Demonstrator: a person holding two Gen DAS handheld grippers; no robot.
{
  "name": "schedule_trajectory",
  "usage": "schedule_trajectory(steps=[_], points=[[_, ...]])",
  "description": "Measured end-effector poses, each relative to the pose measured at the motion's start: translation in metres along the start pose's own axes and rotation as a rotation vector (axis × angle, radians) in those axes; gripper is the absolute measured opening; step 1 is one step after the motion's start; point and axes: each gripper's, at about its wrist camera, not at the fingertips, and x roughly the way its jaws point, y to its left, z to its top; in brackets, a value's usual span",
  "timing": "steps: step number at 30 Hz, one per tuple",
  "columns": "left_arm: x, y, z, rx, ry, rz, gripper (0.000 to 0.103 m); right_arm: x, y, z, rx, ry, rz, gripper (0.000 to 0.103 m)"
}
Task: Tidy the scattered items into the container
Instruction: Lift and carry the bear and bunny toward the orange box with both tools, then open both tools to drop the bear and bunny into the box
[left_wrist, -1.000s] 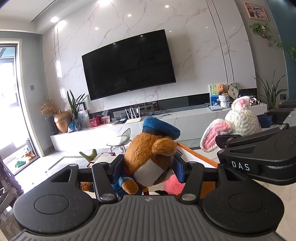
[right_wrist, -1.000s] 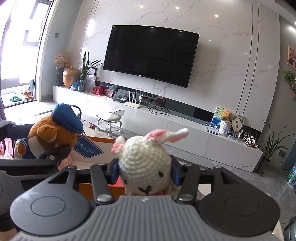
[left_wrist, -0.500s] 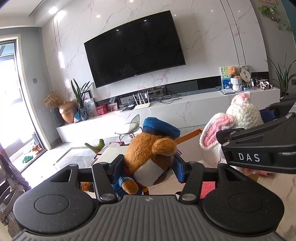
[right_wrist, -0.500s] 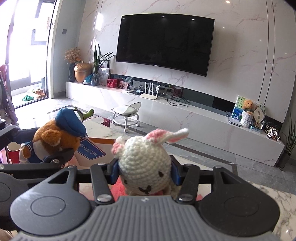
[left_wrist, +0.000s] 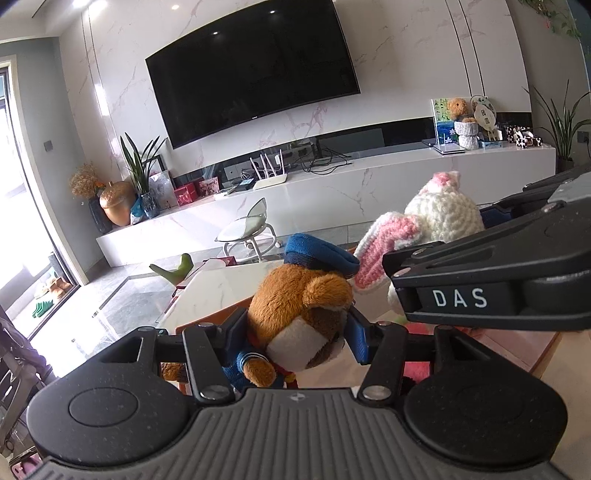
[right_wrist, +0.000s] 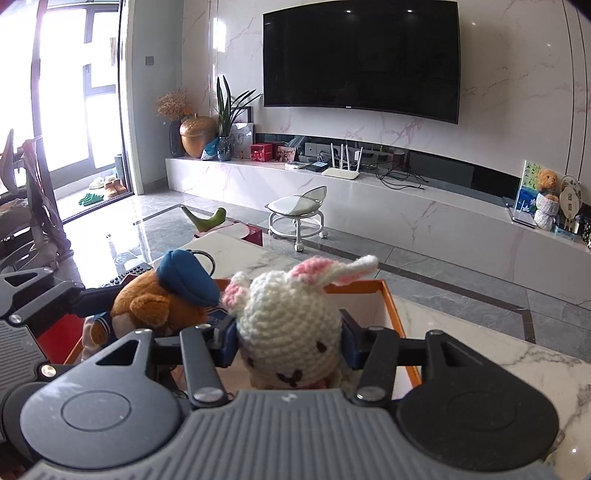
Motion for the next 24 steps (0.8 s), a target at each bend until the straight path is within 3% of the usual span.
schedule_trajectory(steps=[20,24], points=[[0.015,0.007,-0.014,-0.027,0.048,-0.036,0.065,0.038,0.013,-0.008,0.021,0.066,0.008,0.057],[0.01,0.007,-0.014,-0.025,0.029,-0.017,0.071,0.036,0.012,-0.007,0.036,0.068,0.003,0.058]])
